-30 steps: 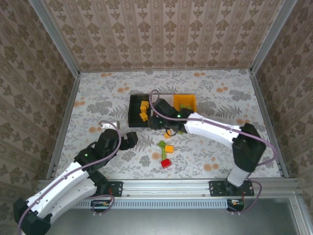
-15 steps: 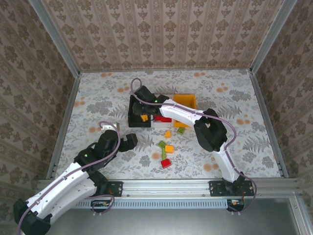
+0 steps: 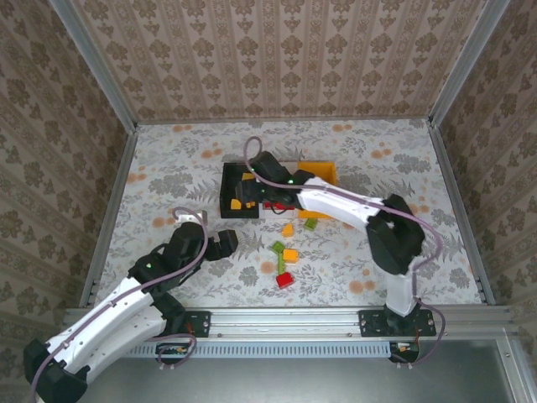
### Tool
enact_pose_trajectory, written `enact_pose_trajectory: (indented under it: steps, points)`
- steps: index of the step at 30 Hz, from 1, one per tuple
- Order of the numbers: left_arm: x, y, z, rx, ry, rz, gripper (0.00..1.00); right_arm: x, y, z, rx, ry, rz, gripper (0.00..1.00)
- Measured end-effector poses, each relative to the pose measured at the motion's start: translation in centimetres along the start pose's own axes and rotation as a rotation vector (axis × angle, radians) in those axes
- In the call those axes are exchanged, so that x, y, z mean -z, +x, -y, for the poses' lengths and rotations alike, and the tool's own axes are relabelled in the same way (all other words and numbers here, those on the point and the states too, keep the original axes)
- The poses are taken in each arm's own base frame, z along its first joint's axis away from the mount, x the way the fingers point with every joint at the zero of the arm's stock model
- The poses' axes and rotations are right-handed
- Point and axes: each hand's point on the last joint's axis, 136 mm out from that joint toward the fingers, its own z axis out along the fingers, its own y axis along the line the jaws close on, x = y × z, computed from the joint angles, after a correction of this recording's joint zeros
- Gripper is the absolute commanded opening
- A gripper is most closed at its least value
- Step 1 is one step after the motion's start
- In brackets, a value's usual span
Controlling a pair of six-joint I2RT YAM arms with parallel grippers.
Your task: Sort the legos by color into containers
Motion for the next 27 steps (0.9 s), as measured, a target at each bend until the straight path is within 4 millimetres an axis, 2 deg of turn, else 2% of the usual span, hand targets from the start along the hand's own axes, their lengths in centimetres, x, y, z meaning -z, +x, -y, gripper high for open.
enact_pose_trajectory:
  steps: [3,6,10,16,22,27]
  points:
    - [-0.3,0.0,0.1,0.000,0.003,-0.004,1.00,3.2,1.4,1.8,-0.035,0.025,0.013,0.73]
    - [-0.7,0.2,0.1,-0.001,0.000,-0.011,1.00,4.4,4.1,4.0,-0.067,0.076,-0.003,0.74]
    - [-1.2,0.6,-0.1,-0.004,-0.012,-0.026,1.00,3.4,8.3,6.7,-0.084,0.165,-0.085,0.73]
    - [-1.2,0.7,-0.2,-0.001,-0.014,-0.028,1.00,0.7,11.3,8.8,-0.087,0.264,-0.180,0.70]
    - [-1.3,0.8,-0.4,0.011,-0.018,-0.028,1.00,-1.4,12.1,9.8,-0.090,0.325,-0.217,0.61]
    - [-1.1,0.5,-0.4,0.017,-0.016,-0.018,1.00,-2.0,12.3,10.5,-0.094,0.350,-0.224,0.45]
